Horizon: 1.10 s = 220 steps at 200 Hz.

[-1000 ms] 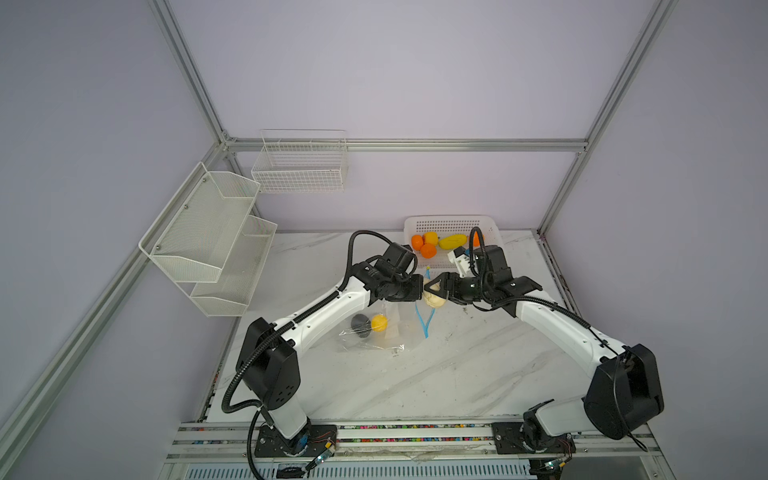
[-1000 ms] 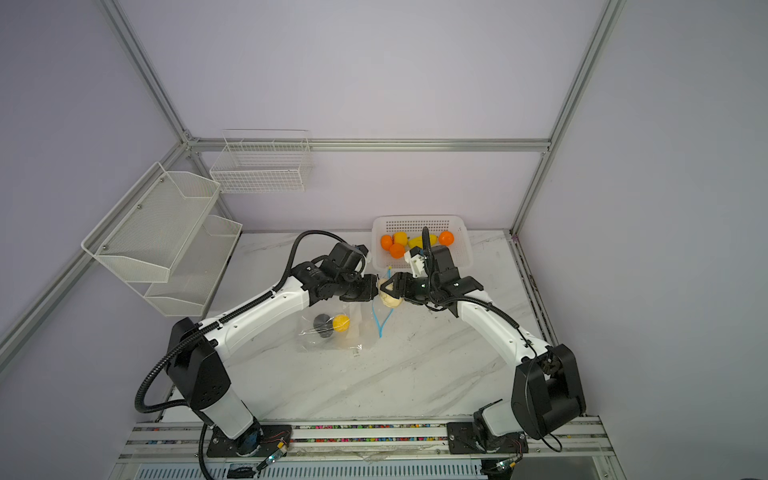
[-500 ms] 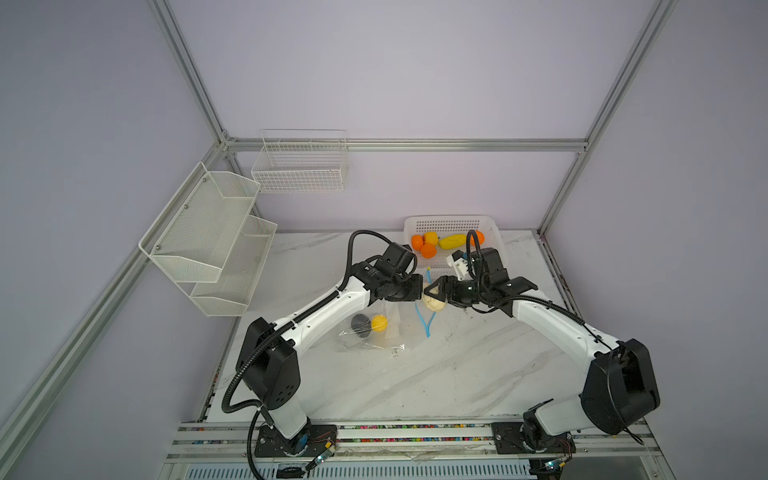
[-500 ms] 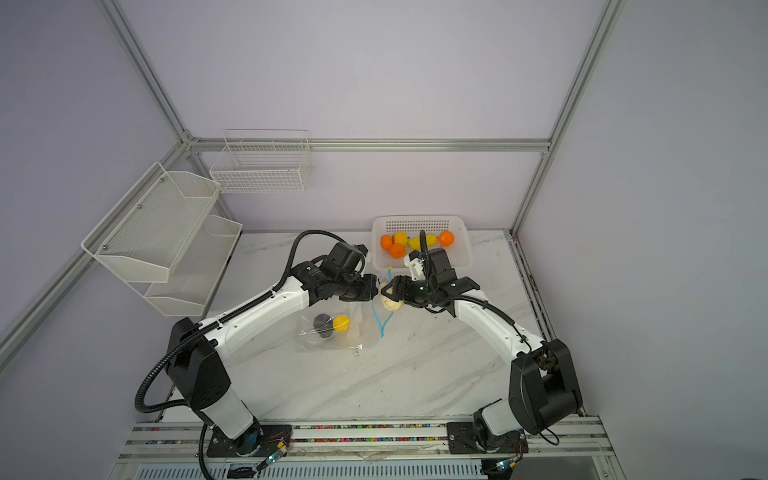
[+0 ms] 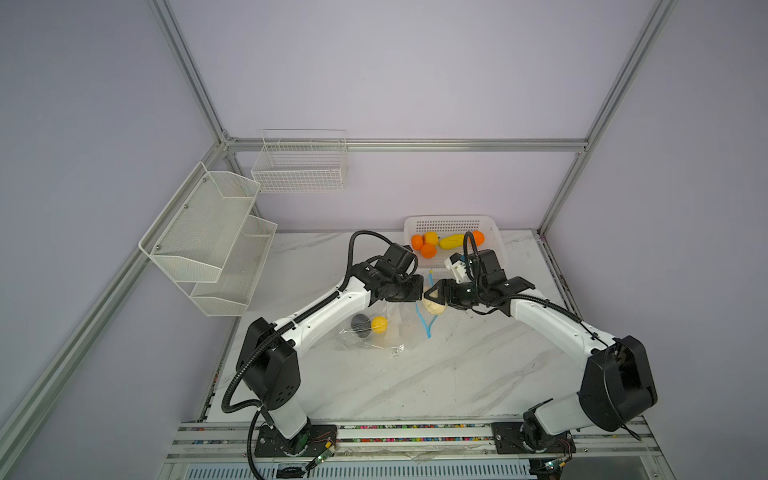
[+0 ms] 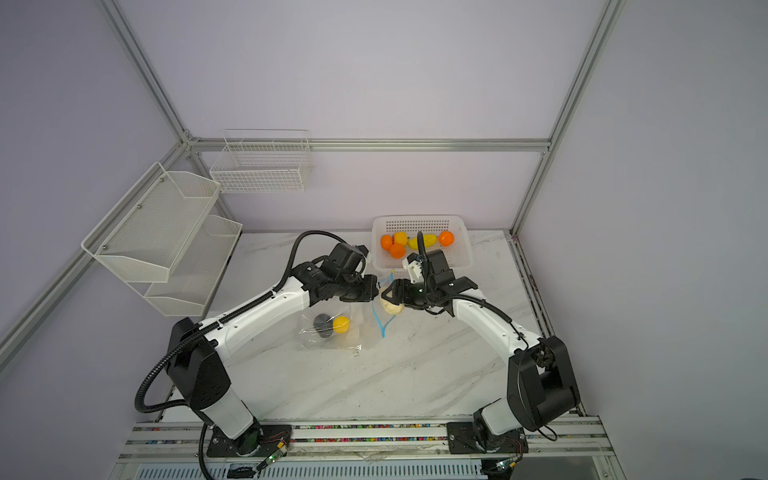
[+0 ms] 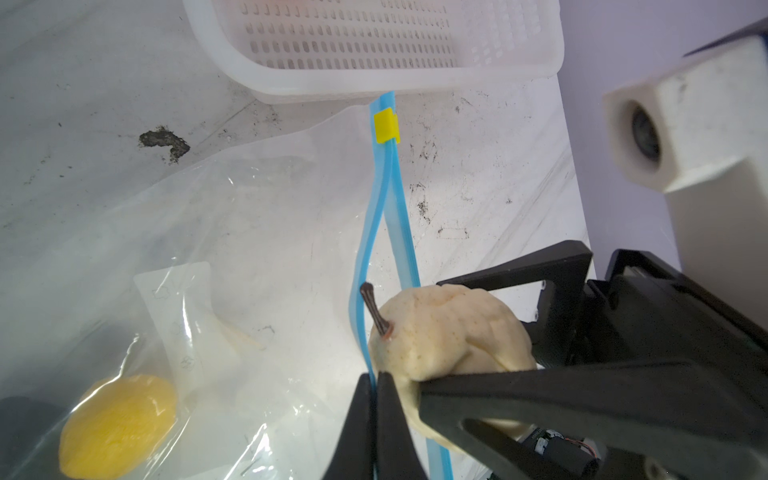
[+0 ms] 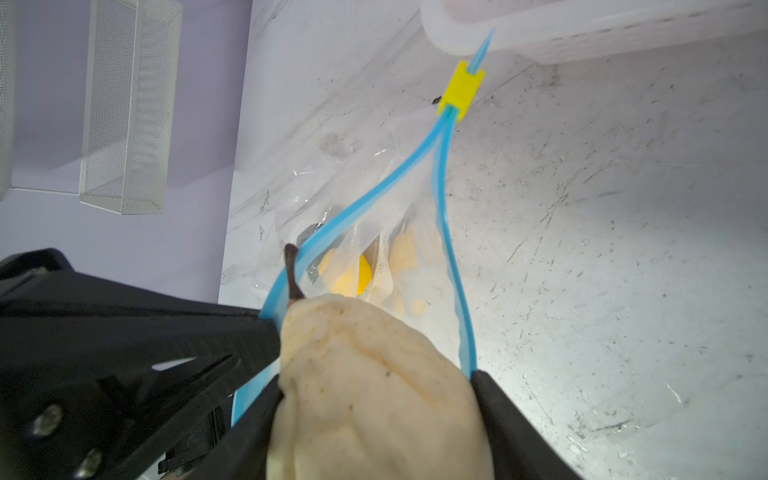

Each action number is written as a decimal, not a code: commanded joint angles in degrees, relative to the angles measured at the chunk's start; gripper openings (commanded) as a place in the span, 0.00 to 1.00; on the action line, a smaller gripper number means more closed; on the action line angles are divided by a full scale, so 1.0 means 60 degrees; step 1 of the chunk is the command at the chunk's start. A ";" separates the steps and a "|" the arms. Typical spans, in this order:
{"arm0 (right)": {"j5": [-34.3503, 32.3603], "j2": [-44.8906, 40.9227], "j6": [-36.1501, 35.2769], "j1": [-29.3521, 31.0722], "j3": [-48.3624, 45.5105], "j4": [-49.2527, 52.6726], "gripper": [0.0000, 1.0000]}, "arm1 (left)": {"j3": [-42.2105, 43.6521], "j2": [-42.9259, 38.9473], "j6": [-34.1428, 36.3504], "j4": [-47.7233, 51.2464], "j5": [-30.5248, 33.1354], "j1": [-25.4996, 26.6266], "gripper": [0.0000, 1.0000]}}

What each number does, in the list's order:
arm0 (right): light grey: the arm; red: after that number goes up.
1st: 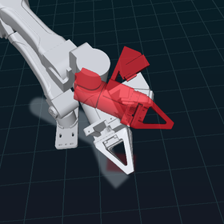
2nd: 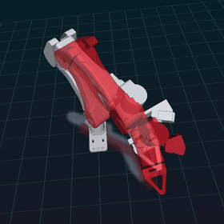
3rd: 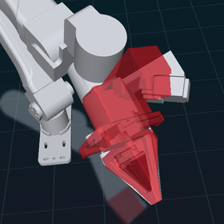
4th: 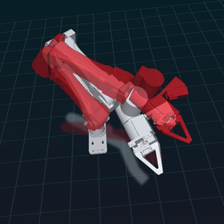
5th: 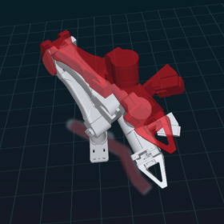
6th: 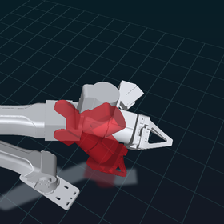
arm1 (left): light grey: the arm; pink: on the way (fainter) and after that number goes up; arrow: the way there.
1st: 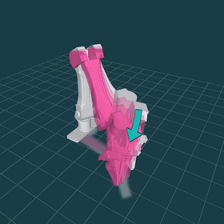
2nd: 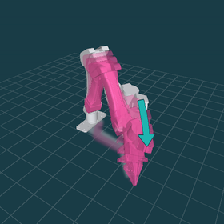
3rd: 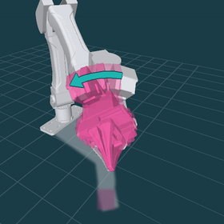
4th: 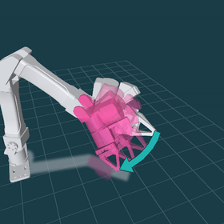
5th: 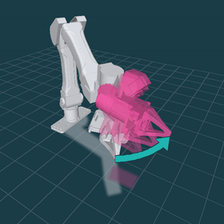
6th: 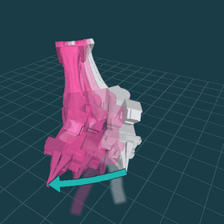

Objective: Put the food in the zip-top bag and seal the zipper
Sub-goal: 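Lower the pale pear into the bag opening beside the left gripper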

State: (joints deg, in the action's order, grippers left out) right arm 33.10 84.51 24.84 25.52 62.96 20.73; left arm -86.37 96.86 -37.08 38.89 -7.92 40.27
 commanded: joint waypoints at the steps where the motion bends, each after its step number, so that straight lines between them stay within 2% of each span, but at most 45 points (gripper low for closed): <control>1: -0.0199 -0.0037 -0.0256 0.0070 0.0084 0.0507 0.55 | -0.0762 -0.0246 -0.0068 -0.0228 0.0017 0.0068 0.00; 150: 0.0020 -0.0520 -0.1037 0.0072 0.0429 0.0929 0.55 | -0.0730 -0.0191 -0.0047 -0.0242 -0.0001 0.0070 0.00; 220: -0.0153 -0.0033 -0.0997 0.0158 0.0768 0.1155 0.55 | -0.0745 -0.0252 -0.0066 -0.0242 -0.0071 0.0087 0.00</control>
State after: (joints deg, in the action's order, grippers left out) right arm 32.56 82.96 19.59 25.63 64.62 25.89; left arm -86.37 96.86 -37.08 38.68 -7.92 40.58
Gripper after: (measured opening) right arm 0.647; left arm 0.047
